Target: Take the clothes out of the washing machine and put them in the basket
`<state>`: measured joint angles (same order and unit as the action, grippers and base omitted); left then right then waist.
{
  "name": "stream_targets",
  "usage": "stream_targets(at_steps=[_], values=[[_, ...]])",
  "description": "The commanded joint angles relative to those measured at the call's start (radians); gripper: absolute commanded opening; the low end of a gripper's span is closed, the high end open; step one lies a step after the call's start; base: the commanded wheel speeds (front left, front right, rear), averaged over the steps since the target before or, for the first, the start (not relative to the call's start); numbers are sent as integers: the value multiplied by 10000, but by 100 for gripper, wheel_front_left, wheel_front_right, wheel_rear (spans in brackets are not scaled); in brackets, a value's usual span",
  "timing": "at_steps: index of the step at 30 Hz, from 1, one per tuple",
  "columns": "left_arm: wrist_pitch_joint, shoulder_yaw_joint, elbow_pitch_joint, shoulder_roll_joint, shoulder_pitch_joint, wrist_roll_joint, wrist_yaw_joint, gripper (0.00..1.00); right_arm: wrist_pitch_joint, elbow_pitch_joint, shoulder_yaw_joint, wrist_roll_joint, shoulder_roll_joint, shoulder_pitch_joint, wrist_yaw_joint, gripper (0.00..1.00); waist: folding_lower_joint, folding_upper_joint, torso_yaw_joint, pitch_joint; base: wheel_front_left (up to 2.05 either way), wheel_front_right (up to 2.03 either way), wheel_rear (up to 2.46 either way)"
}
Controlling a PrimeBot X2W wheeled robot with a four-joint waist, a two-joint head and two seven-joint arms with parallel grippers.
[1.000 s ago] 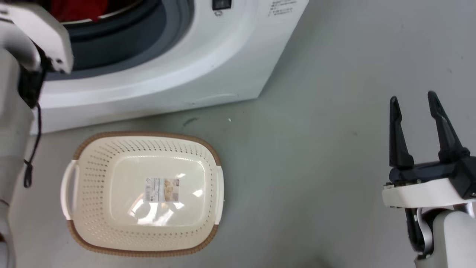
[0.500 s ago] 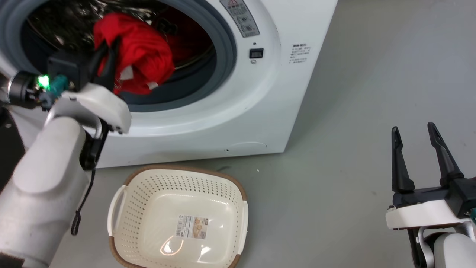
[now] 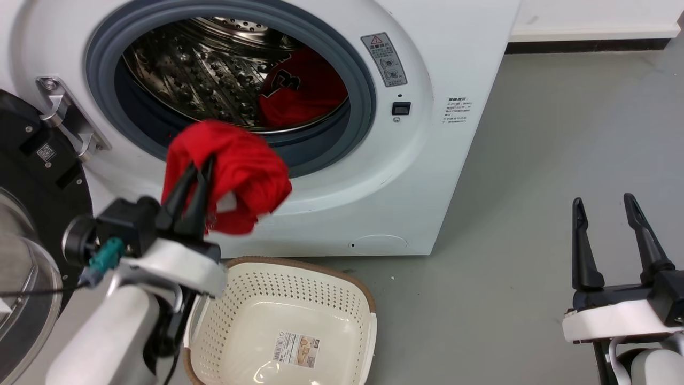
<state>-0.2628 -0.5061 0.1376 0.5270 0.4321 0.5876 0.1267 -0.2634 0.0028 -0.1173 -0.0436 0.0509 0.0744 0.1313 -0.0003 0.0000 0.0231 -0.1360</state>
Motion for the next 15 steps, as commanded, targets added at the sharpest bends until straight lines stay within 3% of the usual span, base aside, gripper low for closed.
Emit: stream_targets(at_steps=[1, 8, 15], values=[[6, -7, -107, -6, -289, 105, 72, 0, -21, -32, -24, 28, -13, -93, -10, 100, 3, 0, 10, -27, 0, 0, 0], [0, -204, -47, -334, -1340, 484, 147, 0, -21, -195, 25, -57, -12, 241, -10, 100, 3, 0, -39, -654, 0, 0, 0], [-11, -739, 1629, -760, -1369, 265, -95, 0, -22, -368, 211, -206, -12, 738, -10, 100, 3, 0, -469, -1876, 0, 0, 0]])
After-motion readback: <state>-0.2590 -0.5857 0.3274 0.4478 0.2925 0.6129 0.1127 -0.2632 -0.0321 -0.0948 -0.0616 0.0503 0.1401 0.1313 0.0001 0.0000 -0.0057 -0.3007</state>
